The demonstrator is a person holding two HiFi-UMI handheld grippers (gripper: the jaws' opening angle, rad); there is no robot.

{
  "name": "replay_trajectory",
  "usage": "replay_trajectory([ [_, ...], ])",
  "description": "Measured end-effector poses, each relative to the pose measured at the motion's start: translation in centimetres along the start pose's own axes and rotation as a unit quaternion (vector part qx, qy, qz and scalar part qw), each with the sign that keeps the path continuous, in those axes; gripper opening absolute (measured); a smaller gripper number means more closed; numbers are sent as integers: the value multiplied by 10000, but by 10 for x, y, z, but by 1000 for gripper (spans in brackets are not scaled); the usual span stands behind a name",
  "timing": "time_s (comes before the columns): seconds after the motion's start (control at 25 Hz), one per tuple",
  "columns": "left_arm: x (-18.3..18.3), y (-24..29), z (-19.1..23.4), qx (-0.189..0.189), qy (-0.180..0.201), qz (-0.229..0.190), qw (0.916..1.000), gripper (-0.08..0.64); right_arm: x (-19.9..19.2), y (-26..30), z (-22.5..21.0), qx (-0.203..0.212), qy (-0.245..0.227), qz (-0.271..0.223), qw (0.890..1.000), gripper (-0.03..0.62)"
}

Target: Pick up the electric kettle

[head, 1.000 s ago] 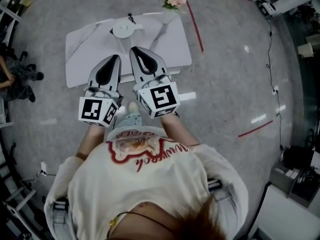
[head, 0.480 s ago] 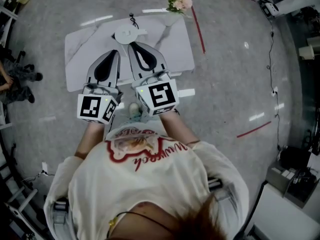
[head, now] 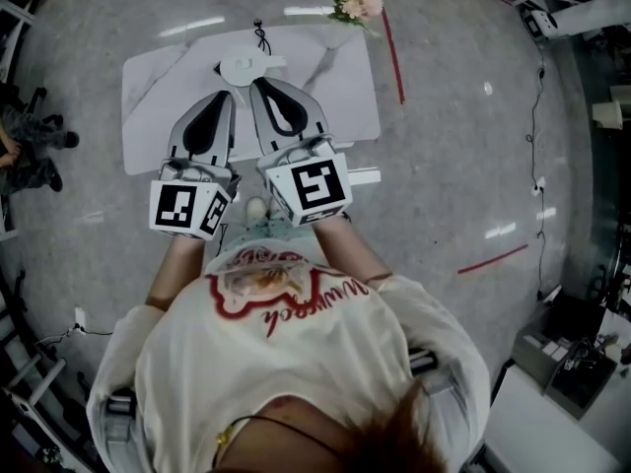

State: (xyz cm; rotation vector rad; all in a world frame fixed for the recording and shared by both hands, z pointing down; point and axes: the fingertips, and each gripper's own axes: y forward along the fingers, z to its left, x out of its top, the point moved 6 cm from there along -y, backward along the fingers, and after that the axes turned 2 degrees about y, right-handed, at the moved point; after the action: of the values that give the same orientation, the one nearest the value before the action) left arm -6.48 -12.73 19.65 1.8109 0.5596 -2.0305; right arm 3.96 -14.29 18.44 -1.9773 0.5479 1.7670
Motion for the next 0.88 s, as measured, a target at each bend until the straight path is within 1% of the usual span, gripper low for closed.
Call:
replay_trajectory([
  [0.08, -3, 5, -1, -16, 4, 9, 10000, 14, -1, 2, -3, 12, 17, 4, 10000, 17],
  [0.32, -9, 16, 3, 28, -90, 5, 10000, 14, -8, 9, -11, 17, -154, 95, 9998, 17],
  [0.6, -26, 26, 20, 157, -155, 147, 9996, 14, -26, 26, -22, -11, -90, 241, 9997, 17],
  [0.88, -43, 34, 34, 148, -131, 271, 9994, 14, -43, 40, -27, -55, -42, 324, 9995, 17],
])
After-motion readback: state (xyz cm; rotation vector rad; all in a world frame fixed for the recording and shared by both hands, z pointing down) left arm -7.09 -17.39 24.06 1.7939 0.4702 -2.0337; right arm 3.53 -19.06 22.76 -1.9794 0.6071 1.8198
